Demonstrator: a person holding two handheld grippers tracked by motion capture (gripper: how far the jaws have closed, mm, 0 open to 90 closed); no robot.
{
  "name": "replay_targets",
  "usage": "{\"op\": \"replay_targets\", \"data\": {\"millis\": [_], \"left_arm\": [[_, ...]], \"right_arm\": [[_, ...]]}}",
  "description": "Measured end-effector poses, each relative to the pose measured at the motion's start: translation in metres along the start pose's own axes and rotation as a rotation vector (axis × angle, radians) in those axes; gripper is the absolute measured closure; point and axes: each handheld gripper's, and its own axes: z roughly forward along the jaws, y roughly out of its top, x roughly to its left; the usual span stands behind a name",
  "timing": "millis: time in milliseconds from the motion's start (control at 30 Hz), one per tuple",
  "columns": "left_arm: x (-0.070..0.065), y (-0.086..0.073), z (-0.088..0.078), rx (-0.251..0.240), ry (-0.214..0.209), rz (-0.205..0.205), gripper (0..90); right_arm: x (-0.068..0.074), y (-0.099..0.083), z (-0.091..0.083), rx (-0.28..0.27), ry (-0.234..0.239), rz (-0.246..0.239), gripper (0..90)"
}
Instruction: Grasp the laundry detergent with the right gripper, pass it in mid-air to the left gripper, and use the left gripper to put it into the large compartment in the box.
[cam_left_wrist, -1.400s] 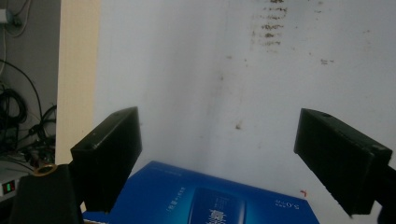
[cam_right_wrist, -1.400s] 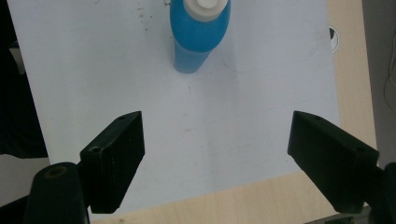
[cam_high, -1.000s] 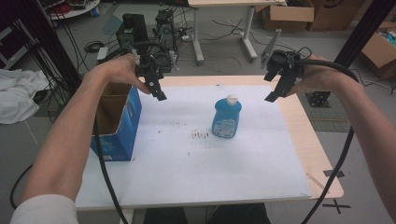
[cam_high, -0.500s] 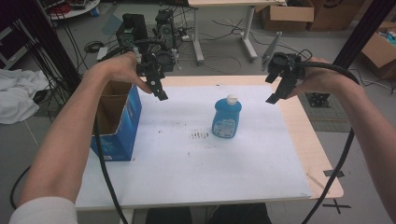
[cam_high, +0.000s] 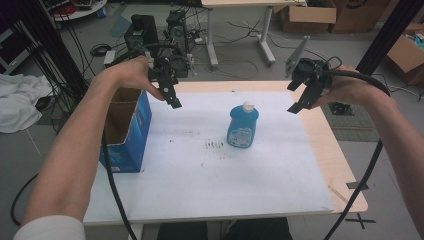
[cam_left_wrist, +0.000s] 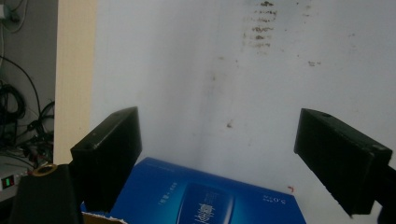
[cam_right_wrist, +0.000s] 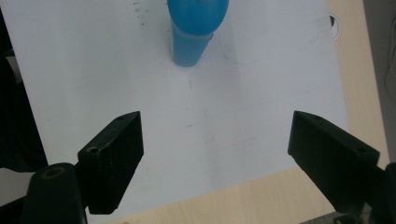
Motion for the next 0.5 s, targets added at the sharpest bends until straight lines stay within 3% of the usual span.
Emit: {"op": "replay_targets", "data": {"millis": [200, 500], "left_arm": [[0.000, 0.001, 0.002, 0.021, -0.003, 0.015, 15.6], [0.002, -0.002, 0.006, 0.005, -0.008, -0.009, 15.6]], "right_arm": [[0.002, 0.000, 0.005, -0.018, 0.007, 0.000, 18.2], [0.002, 0.001, 0.020, -0.067, 0.040, 0.036, 18.0]]}}
